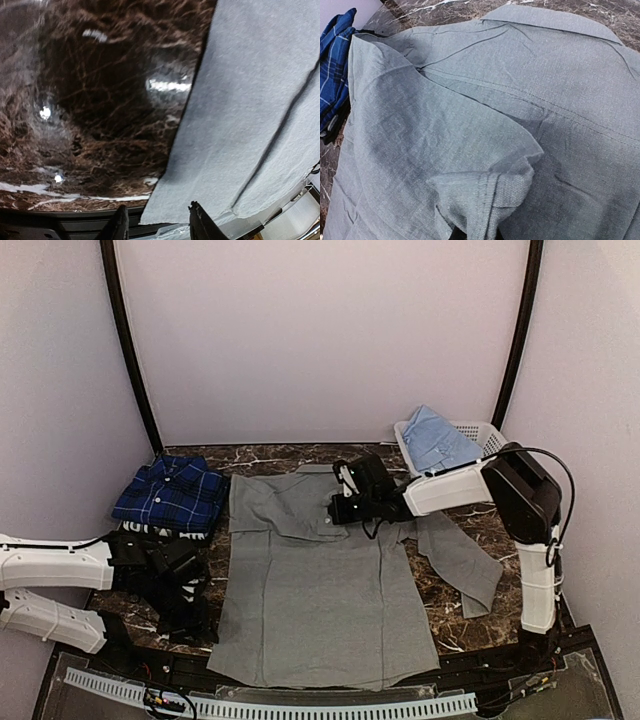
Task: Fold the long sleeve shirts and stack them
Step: Pick up the flattened shirt from the center of the board, then fold the flattened shirt at the center of the board.
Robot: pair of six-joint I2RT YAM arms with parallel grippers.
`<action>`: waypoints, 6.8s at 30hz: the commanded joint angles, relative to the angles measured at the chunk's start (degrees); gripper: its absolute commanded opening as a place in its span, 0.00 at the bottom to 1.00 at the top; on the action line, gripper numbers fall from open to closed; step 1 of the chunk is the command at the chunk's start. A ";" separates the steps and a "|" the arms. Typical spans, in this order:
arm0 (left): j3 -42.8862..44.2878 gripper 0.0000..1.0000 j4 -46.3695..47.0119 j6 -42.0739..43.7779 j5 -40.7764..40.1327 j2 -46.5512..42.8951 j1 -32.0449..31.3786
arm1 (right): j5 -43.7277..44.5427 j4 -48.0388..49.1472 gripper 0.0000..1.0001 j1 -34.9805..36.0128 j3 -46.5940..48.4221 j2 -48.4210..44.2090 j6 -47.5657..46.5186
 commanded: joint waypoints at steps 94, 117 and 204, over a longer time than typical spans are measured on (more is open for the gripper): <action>11.54 0.00 -4.88 4.80 -19.36 0.63 -3.31 | -2.46 -11.86 0.00 -0.68 37.21 -5.08 -14.65; 26.06 0.00 7.49 32.76 4.07 14.95 -4.79 | 12.84 -13.51 0.00 -5.99 12.38 -27.33 -18.42; 23.54 0.09 22.32 18.78 -6.00 25.95 8.27 | -19.91 -13.03 0.00 12.17 0.73 -9.40 -0.28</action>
